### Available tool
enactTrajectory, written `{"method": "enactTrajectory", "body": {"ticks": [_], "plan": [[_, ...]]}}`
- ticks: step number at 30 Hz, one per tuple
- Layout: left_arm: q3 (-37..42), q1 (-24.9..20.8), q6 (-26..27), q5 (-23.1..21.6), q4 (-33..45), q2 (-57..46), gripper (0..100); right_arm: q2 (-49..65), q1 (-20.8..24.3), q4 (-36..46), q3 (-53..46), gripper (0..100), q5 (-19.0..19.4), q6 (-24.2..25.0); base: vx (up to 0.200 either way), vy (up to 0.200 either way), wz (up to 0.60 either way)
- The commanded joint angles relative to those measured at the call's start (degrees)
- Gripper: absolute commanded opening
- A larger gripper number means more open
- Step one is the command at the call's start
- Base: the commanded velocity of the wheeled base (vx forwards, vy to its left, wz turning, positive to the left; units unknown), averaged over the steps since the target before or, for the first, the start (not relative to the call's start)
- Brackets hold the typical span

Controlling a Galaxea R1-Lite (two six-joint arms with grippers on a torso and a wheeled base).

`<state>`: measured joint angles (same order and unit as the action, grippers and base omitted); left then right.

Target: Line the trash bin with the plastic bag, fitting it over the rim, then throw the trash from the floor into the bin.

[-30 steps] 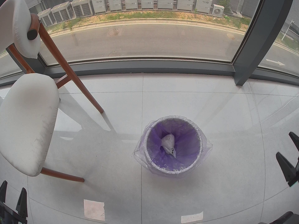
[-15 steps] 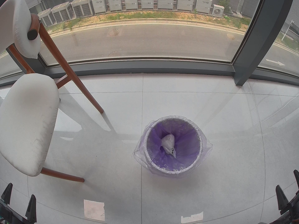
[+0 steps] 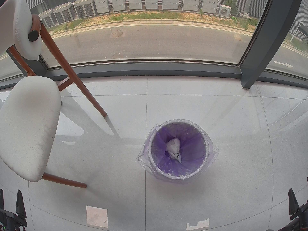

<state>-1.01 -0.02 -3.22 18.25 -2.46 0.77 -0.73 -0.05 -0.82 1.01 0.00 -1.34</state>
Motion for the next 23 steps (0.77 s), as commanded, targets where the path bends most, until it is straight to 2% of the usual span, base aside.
{"method": "enactTrajectory", "body": {"ticks": [1, 3, 4, 7, 23], "plan": [[1.01, -0.06, -0.30, -5.86, 0.09, -0.68, 100, 0.64, 0.05, 0.20, -1.01, 100, 0.62, -0.24, 0.000, 0.000, 0.00], [1.01, -0.15, 0.32, -16.32, 0.27, -0.68, 100, 0.64, 0.05, 0.20, -1.01, 100, 0.62, -0.24, 0.000, 0.000, 0.00], [1.01, -0.15, 1.99, -18.34, 1.23, -0.68, 100, 0.64, 0.05, 0.11, -1.01, 100, 0.62, -0.24, 0.000, 0.000, 0.00], [1.01, -0.15, 3.66, -18.86, 2.90, -0.68, 100, 0.64, 0.05, 0.20, -1.01, 100, 0.62, -0.24, 0.000, 0.000, 0.00], [1.01, -0.15, 2.78, -18.60, 2.64, -0.68, 100, 0.64, 0.05, 0.20, -1.01, 100, 0.62, -0.59, 0.000, 0.000, 0.00]]}}
